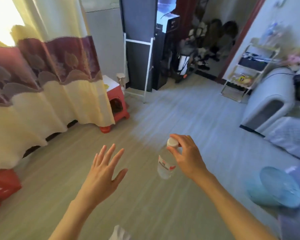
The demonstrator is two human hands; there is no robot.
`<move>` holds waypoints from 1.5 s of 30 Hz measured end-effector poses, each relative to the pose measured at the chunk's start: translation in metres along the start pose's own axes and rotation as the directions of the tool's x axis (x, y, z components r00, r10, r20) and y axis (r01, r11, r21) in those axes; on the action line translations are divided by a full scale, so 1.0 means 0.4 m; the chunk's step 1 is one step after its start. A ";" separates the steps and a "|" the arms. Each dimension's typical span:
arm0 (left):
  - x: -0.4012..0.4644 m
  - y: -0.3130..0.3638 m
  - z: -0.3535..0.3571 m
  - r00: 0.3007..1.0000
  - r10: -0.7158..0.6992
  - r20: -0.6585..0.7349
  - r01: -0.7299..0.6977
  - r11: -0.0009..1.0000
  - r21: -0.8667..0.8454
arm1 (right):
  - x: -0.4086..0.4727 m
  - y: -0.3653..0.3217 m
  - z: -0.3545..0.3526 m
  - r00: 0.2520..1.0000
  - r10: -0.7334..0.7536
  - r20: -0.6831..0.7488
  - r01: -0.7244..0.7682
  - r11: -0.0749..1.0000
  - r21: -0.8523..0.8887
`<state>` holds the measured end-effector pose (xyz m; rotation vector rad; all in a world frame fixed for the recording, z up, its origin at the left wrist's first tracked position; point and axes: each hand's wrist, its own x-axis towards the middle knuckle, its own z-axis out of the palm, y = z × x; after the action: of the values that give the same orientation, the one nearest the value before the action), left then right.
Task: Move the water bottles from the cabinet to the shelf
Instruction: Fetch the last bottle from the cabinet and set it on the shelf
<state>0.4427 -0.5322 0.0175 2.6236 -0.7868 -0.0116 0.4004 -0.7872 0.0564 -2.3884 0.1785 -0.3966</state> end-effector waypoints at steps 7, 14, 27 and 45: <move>0.398 0.183 0.166 0.962 0.244 0.123 -0.240 0.970 -0.039 | 0.127 0.280 -0.169 0.952 0.196 -0.235 -0.203 0.979 -0.004; 0.863 0.318 0.279 0.913 0.382 0.142 -0.371 0.923 -0.097 | 0.387 0.542 -0.327 0.888 0.338 -0.312 -0.353 0.935 0.008; 1.582 0.667 0.504 0.814 0.538 0.218 -0.539 0.840 -0.058 | 0.849 1.021 -0.643 0.802 0.380 -0.462 -0.433 0.901 -0.011; 2.557 1.171 0.799 0.820 0.518 0.242 -0.516 0.853 -0.079 | 1.561 1.776 -1.107 0.827 0.376 -0.418 -0.429 0.903 -0.038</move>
<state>1.0184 -1.5501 0.0075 2.3350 -1.5664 -0.2043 0.8293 -1.7394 0.0437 -2.2816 0.9107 -0.6837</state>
